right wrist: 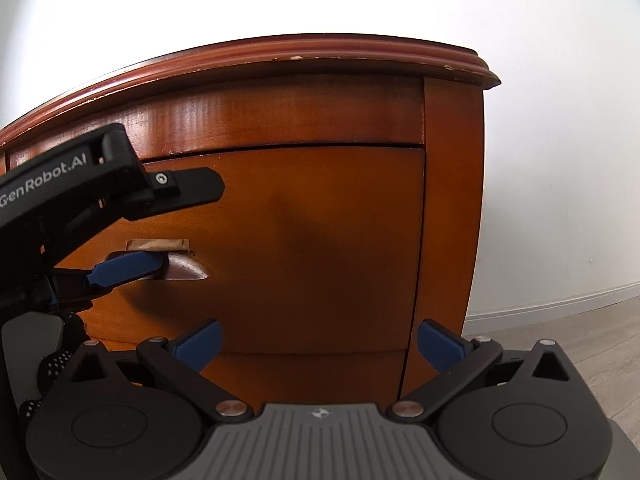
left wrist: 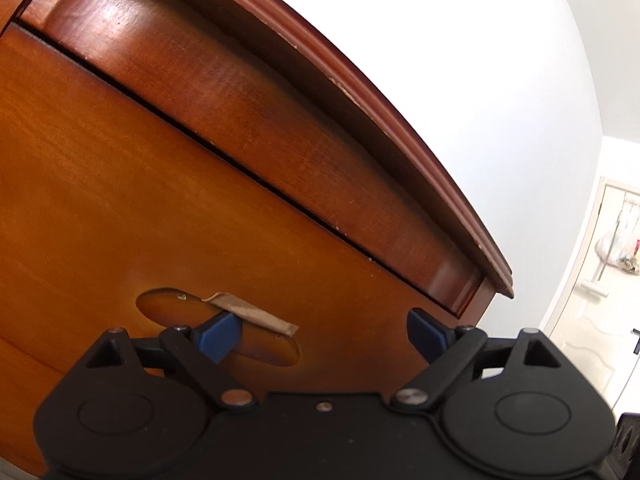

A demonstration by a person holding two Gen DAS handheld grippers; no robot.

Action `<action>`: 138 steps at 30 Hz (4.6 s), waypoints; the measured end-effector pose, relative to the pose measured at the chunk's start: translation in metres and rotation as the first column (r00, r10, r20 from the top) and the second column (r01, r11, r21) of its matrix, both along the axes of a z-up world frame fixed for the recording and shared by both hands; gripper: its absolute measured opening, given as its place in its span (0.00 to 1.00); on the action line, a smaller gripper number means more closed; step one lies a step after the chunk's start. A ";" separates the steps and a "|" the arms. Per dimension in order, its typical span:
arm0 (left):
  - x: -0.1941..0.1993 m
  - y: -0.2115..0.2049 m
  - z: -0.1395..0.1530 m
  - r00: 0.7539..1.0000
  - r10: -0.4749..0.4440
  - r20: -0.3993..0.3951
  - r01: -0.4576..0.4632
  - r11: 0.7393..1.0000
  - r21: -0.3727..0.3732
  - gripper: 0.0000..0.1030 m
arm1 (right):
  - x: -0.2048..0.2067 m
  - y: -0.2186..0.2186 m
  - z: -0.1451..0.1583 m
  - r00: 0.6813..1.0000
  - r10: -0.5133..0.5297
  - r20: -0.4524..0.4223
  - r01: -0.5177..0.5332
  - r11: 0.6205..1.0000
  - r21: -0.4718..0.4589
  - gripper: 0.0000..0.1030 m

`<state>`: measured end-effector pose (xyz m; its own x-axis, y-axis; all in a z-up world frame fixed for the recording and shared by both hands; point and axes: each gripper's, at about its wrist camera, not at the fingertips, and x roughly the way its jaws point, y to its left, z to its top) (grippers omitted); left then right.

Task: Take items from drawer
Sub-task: 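Move the left tool to the top drawer's recessed handle, then hook the left tool fingers in the handle and pull the drawer outward, then release the drawer handle and raise the left tool above the drawer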

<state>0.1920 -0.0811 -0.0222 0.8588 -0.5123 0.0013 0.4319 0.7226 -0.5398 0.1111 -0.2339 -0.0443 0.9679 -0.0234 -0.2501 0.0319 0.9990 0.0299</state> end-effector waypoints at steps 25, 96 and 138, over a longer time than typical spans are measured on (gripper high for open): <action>0.005 -0.029 -0.008 0.997 -0.014 0.070 0.013 1.000 0.017 0.89 | 0.000 0.007 0.013 1.000 -0.005 -0.022 0.005 1.000 -0.005 1.00; -0.169 -0.044 -0.020 0.989 -0.129 0.066 0.122 0.988 0.098 0.91 | -0.115 0.019 0.032 0.999 -0.036 0.002 0.035 0.998 0.061 1.00; -0.104 0.023 0.126 0.974 0.224 -0.035 -0.197 0.910 0.365 1.00 | -0.090 0.039 0.148 0.966 0.222 0.135 -0.230 0.972 0.046 1.00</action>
<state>0.0878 -0.0586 0.1034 0.9373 -0.2739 -0.2157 0.2173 0.9427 -0.2530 0.0206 -0.1952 0.1037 0.9704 0.2110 -0.1178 -0.2025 0.9760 0.0799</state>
